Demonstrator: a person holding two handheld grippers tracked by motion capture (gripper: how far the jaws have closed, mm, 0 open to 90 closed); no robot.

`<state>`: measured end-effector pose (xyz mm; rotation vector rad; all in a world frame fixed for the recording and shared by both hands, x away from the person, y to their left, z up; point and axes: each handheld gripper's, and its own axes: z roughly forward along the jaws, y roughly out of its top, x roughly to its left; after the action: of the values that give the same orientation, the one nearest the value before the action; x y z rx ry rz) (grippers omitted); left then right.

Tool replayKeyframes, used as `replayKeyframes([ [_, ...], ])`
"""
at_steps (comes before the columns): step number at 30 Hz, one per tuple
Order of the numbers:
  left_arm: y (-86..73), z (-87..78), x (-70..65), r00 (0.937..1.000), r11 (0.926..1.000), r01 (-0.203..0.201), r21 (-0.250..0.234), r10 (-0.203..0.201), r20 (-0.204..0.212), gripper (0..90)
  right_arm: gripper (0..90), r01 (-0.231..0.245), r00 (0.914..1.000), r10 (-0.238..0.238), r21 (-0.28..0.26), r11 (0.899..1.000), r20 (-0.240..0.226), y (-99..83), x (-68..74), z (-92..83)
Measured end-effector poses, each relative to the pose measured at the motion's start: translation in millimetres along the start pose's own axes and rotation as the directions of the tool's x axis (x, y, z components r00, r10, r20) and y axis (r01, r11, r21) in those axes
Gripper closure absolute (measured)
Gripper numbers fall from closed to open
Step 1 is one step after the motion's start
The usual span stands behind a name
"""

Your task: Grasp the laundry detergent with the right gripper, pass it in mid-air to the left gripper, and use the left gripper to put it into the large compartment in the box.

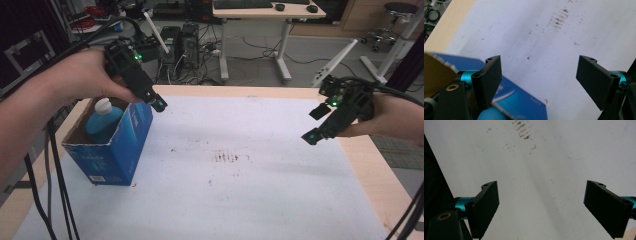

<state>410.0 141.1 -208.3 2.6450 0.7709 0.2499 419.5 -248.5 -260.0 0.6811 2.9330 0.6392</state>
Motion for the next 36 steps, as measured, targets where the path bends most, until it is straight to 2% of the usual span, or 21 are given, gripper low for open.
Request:
replayKeyframes([
  [1,9.6,9.9,-5.3,0.9996,0.9996,-0.028,0.008,0.028,0.008,21.0,12.5,0.006,1.0,-0.006,-0.003,1.0,-0.001,0.7,0.9,0.1],
  [5,21.5,28.5,-12.9,0.9977,0.9976,-0.063,0.027,0.062,0.028,21.0,12.5,0.014,0.9999,-0.014,-0.011,1.0,-0.006,5.4,7.5,0.4],
  [11,27.2,48.6,-18.2,0.9972,0.9966,-0.069,0.044,0.068,0.033,21.0,12.5,0.024,0.9997,-0.024,-0.024,0.999,-0.009,10.0,12.2,-0.2],
  [17,22.2,64.0,-21.2,0.9976,0.9967,-0.061,0.054,0.059,0.037,21.0,12.5,0.045,0.9987,-0.046,-0.03,0.999,-0.022,15.1,14.3,2.0],
  [19,20.2,67.9,-22.2,0.9969,0.9955,-0.07,0.064,0.067,0.041,21.0,12.5,0.044,0.9987,-0.045,-0.029,0.999,-0.026,16.5,14.1,3.4],
  [27,14.5,75.1,-23.7,0.9977,0.9957,-0.057,0.073,0.054,0.042,21.0,12.5,0.06,0.997,-0.062,-0.025,0.998,-0.046,22.9,12.4,10.2],
  [36,12.5,77.9,-23.9,0.9977,0.9951,-0.056,0.081,0.052,0.043,21.1,12.5,0.063,0.9965,-0.064,-0.022,0.998,-0.053,25.0,9.8,13.3],
])
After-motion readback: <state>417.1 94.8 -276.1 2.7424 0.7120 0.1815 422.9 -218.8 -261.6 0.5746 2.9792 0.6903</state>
